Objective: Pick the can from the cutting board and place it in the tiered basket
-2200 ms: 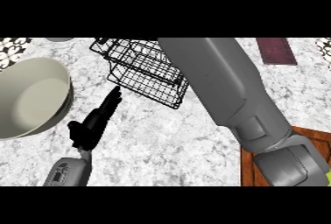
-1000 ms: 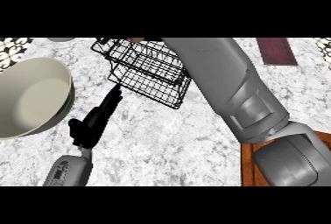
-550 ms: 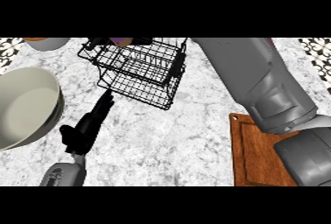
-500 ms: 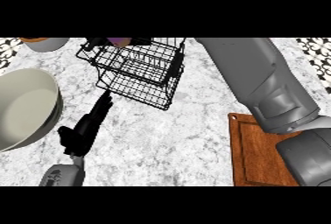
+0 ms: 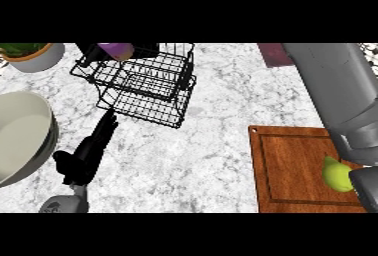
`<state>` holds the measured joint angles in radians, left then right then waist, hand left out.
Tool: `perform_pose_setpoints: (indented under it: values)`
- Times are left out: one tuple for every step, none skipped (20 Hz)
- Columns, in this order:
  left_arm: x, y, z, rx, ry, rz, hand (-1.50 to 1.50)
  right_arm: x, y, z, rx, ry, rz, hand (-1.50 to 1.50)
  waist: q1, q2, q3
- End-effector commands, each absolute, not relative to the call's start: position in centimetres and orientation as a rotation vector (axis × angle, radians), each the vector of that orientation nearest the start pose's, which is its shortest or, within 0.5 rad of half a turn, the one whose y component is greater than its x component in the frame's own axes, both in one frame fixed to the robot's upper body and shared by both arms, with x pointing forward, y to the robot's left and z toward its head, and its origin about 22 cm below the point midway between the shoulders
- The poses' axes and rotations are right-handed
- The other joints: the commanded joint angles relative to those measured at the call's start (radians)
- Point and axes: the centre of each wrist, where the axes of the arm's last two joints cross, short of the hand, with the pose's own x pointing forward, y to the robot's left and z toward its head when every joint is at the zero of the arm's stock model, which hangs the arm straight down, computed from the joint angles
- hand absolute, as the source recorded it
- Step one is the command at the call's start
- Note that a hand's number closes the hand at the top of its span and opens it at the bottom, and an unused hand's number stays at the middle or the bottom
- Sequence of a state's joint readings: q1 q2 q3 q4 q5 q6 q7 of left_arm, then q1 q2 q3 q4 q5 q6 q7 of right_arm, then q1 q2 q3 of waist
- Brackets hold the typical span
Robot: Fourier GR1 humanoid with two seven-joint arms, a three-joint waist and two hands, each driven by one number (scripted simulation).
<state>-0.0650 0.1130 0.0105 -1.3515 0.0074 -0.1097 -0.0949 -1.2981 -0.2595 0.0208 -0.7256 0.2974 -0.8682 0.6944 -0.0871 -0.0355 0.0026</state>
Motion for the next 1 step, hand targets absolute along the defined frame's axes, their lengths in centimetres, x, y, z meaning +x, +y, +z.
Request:
perform_pose_setpoints:
  values:
    - [24.33,26.37,-3.53,0.002,-1.479,-0.151,0.0,43.92,-17.88,24.73,-0.707,-1.523,-0.353,-1.5,-0.023,-0.01,0.001]
